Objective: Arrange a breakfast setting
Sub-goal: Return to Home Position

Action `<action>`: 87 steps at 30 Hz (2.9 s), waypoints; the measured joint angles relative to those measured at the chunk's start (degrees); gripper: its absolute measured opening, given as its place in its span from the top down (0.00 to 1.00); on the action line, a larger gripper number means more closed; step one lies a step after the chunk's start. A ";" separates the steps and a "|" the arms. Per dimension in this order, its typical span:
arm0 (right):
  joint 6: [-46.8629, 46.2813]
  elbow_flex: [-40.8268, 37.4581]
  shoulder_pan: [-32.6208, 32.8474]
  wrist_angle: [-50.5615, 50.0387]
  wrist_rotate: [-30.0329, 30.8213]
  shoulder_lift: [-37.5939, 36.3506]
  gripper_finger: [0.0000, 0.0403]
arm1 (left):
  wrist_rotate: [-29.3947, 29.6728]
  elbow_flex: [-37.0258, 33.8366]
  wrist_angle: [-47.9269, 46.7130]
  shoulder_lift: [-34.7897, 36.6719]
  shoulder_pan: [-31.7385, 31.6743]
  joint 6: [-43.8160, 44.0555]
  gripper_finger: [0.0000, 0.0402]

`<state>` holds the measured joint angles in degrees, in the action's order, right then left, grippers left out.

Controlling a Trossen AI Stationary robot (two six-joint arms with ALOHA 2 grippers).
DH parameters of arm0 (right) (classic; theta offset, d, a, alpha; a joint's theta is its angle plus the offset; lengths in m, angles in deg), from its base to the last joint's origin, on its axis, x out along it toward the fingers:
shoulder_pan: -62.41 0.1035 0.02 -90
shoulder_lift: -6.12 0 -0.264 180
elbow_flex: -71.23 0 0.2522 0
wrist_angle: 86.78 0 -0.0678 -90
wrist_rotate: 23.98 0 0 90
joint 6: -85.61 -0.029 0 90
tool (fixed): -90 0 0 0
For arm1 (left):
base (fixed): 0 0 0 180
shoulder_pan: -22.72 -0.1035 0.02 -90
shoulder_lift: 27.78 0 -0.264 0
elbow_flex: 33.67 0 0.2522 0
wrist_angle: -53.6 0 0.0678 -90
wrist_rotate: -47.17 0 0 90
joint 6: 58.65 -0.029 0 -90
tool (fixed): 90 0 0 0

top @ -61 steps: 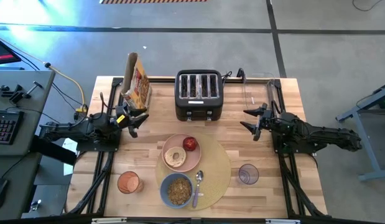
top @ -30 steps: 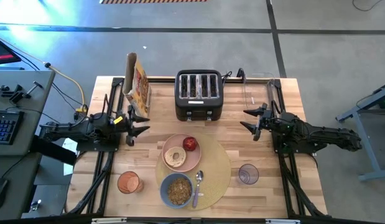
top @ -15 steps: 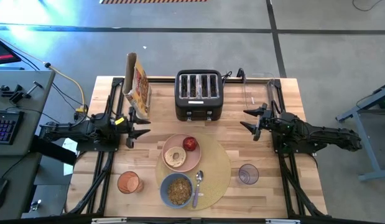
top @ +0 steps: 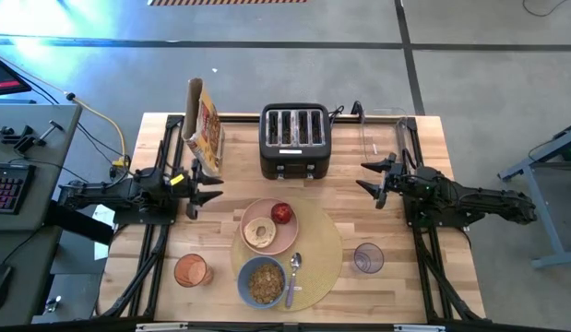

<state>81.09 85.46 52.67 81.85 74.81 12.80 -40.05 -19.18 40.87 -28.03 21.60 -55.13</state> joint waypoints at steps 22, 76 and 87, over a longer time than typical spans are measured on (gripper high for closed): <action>0.01 0.00 -0.01 0.01 0.01 0.00 0.29 | -0.02 0.00 0.12 0.00 0.00 12.44 0.62; 0.00 0.00 -0.02 0.01 0.02 0.00 0.29 | -0.02 0.00 0.08 0.00 0.01 12.38 0.62; 0.00 0.00 0.00 0.01 0.01 0.00 0.29 | -0.04 0.00 0.10 0.00 0.02 12.38 0.62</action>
<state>81.09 85.45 52.67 81.86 74.83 12.80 -40.09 -19.18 40.97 -28.03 21.62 -42.75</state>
